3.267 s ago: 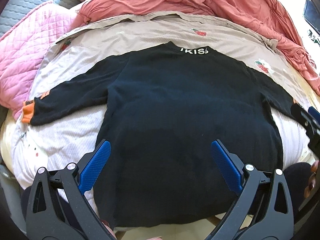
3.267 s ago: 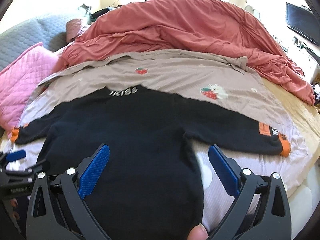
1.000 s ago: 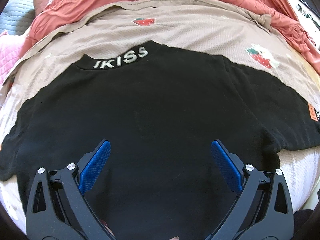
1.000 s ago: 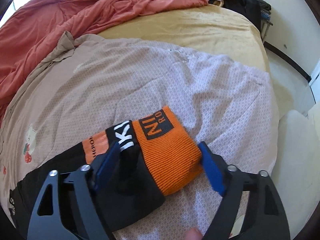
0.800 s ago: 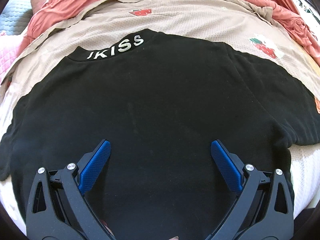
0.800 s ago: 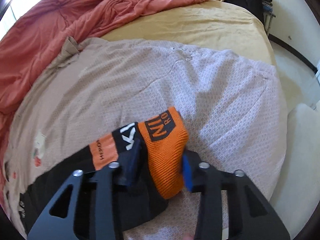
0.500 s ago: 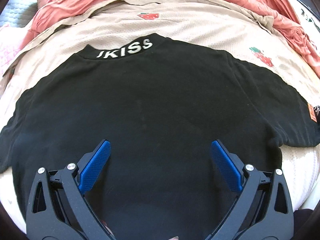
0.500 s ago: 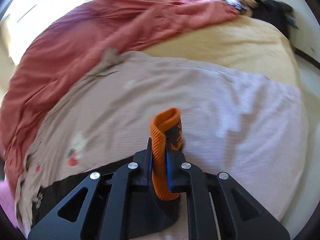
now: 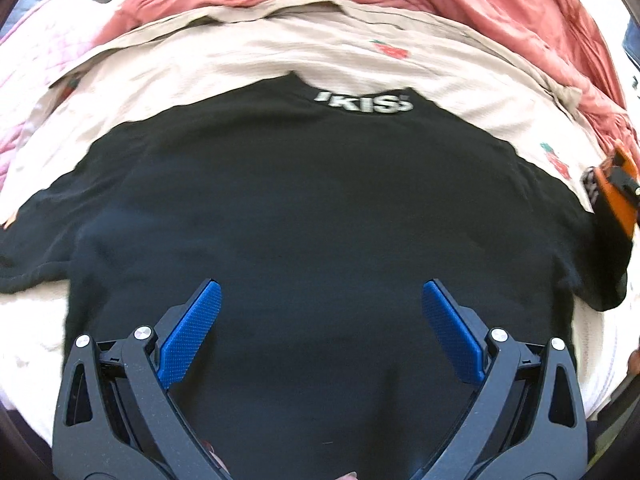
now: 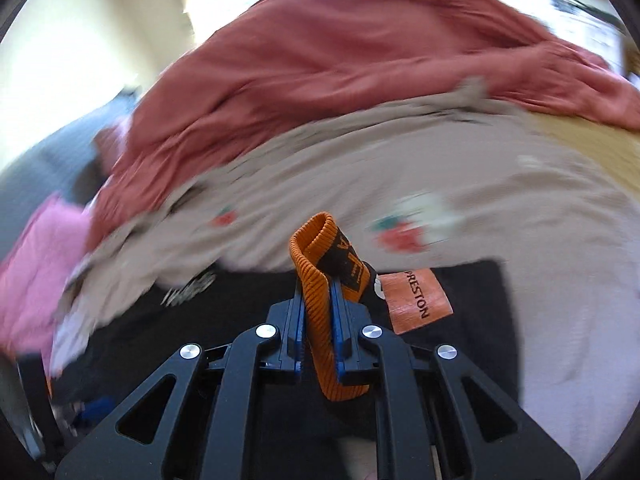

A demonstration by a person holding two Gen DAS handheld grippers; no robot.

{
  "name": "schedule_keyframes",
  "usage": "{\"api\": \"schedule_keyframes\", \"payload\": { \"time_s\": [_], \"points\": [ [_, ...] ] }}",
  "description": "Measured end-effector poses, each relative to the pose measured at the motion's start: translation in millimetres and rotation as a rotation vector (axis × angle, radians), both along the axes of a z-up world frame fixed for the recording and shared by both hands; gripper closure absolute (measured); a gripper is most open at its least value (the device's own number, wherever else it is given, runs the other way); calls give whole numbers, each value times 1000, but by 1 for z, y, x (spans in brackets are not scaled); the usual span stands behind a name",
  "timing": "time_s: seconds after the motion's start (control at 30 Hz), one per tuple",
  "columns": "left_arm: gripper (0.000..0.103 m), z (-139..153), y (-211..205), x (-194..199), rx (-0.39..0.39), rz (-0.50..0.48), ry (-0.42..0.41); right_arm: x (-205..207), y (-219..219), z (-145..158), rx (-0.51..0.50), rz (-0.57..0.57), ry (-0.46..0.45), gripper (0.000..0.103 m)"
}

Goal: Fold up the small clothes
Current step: 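Grasp the orange cuff with the right tool, fold sleeve across body, release, then grasp the folded orange cuff with the left tool and lay it along the body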

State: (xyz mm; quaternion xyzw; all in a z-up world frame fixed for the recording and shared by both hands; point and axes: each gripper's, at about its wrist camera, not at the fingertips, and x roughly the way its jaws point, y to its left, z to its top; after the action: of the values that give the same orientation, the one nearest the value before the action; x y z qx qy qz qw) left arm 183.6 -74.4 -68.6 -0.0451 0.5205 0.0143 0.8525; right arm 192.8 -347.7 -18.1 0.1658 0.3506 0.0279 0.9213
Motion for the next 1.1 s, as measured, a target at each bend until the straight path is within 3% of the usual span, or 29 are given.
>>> {"api": "schedule_keyframes", "payload": {
  "time_s": [0.13, 0.23, 0.3, 0.4, 0.5, 0.57, 0.7, 0.73, 0.83, 1.0, 1.1],
  "points": [
    [9, 1, 21, -1, -14, 46, 6, 8, 53, -12, -31, 141, 29, 93],
    [9, 1, 31, -2, -32, 68, 16, 10, 70, -19, -46, 217, 32, 86],
    [9, 1, 33, -3, -45, 73, 23, 8, 73, -18, -4, 262, 25, 68],
    [9, 0, 29, -3, -54, 70, 35, 1, 66, -2, 49, 297, -49, 55],
    [9, 3, 17, -1, -73, 47, 41, -1, 46, 15, 32, 239, -125, 43],
    [9, 5, 3, 3, -94, 17, 43, 2, 19, 18, 1, 132, -111, 39],
    [9, 7, -33, 12, -161, -62, 55, 17, -24, -7, -114, -8, 64, 38],
    [9, 7, -42, 14, -167, -82, 53, 21, -35, -18, -97, -31, 129, 38],
    [10, 1, -69, 24, -239, -130, 93, 24, -46, -30, 20, -35, 178, 38],
    [35, -17, -91, 31, -324, -128, 160, 21, -36, -25, -13, -26, 151, 33],
    [36, -25, -96, 33, -389, -100, 183, 21, -41, -27, 22, -39, 159, 33]
  ]
}}
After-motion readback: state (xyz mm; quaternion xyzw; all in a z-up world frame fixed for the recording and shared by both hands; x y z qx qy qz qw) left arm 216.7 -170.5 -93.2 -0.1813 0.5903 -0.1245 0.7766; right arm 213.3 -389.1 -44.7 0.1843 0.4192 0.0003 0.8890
